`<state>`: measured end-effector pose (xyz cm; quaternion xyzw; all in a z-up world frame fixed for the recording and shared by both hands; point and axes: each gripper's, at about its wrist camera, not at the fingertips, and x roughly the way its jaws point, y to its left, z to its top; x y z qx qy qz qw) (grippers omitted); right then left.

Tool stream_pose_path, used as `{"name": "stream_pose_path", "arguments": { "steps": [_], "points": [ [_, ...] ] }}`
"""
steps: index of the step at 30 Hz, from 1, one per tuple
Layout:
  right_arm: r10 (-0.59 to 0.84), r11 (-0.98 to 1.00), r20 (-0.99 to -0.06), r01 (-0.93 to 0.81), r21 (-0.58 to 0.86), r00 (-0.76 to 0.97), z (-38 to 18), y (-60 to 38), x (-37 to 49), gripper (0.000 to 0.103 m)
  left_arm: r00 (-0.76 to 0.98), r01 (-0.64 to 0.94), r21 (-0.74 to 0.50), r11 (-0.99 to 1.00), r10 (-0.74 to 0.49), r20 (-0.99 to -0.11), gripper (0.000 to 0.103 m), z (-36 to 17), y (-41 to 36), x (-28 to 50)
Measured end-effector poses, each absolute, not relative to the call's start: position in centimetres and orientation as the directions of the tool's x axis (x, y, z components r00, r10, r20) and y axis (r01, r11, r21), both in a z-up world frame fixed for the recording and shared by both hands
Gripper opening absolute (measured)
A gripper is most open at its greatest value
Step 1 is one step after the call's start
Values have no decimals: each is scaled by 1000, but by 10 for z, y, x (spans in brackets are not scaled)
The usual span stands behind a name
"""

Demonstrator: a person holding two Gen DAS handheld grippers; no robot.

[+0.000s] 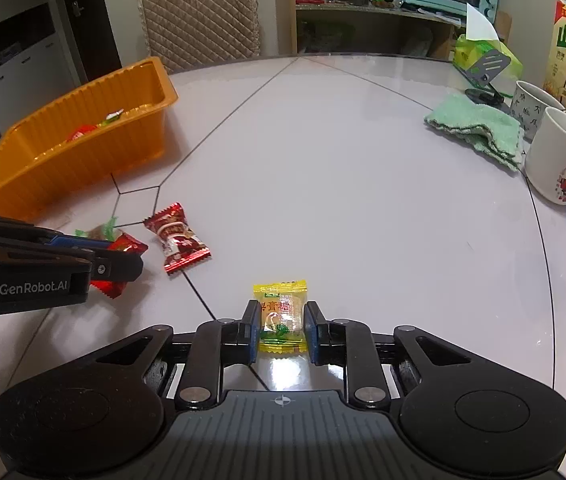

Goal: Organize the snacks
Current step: 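Carry the yellow candy and red candy with both tools over the orange tray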

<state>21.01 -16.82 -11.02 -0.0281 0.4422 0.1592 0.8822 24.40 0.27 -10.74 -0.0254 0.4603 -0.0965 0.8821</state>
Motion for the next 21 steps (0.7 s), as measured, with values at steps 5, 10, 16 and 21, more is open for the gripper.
{"name": "stream_pose_path", "arguments": {
  "steps": [5, 10, 16, 21],
  "points": [
    [290, 942, -772, -310, 126, 566, -97, -168, 205, 23, 568, 142, -150, 978, -204, -798, 18, -98, 9, 235],
    [344, 927, -744, -332, 173, 573, -79, -163, 200, 23, 580, 123, -166, 978, -206, -788, 18, -86, 24, 223],
    [428, 894, -709, -379, 240, 561, -60, -145, 202, 23, 609, 61, -176, 982, -177, -773, 18, -67, 56, 210],
    [504, 853, -671, -436, 287, 544, -46, -121, 216, 23, 653, -3, -156, 988, -117, -748, 18, -46, 90, 207]
  ]
}}
